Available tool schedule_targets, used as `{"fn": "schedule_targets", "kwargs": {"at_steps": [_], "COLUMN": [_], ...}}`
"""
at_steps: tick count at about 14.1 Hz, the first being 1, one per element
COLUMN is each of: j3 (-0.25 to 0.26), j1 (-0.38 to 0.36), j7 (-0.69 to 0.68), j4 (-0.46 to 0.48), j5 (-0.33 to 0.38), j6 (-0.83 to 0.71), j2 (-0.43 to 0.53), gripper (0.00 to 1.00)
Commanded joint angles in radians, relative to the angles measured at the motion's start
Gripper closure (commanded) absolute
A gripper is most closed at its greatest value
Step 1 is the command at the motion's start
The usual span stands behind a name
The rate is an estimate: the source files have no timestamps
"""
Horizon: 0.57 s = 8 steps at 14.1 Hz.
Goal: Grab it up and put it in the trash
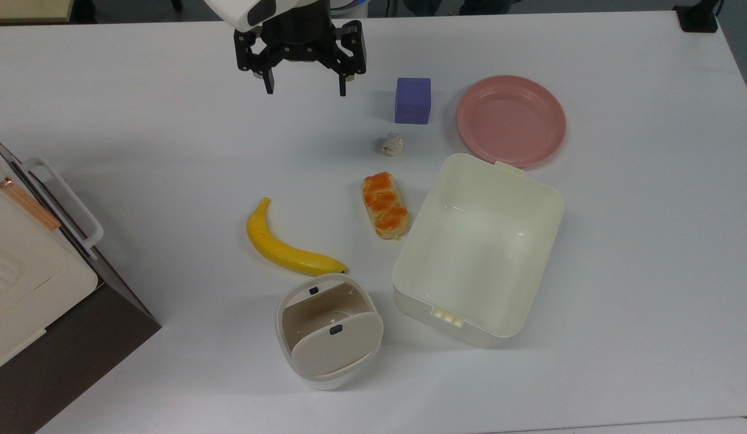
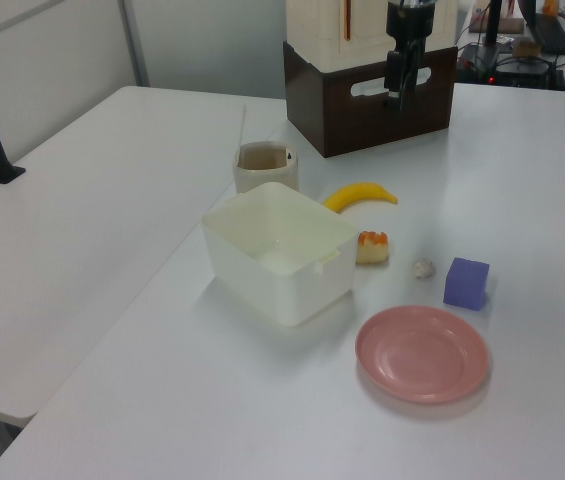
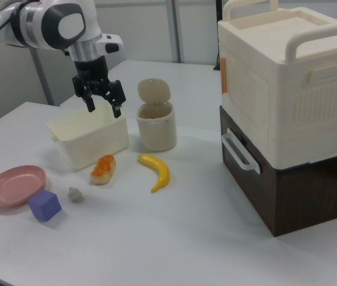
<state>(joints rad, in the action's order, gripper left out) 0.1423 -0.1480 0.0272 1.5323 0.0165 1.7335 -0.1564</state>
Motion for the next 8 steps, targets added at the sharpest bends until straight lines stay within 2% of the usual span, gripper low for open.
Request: {"fn": "schedule_targets", "kwargs": {"at_steps": [1, 8], "j3": [0.006, 0.010], "j1": [-0.001, -0.001], "j7": [0.020, 0.020], "j4": [0.019, 0.017], "j5": [-0.020, -0.020], "j6": [-0.023, -0.045], "j2": [0.028, 0.034], "gripper": [0.00, 0.00]}}
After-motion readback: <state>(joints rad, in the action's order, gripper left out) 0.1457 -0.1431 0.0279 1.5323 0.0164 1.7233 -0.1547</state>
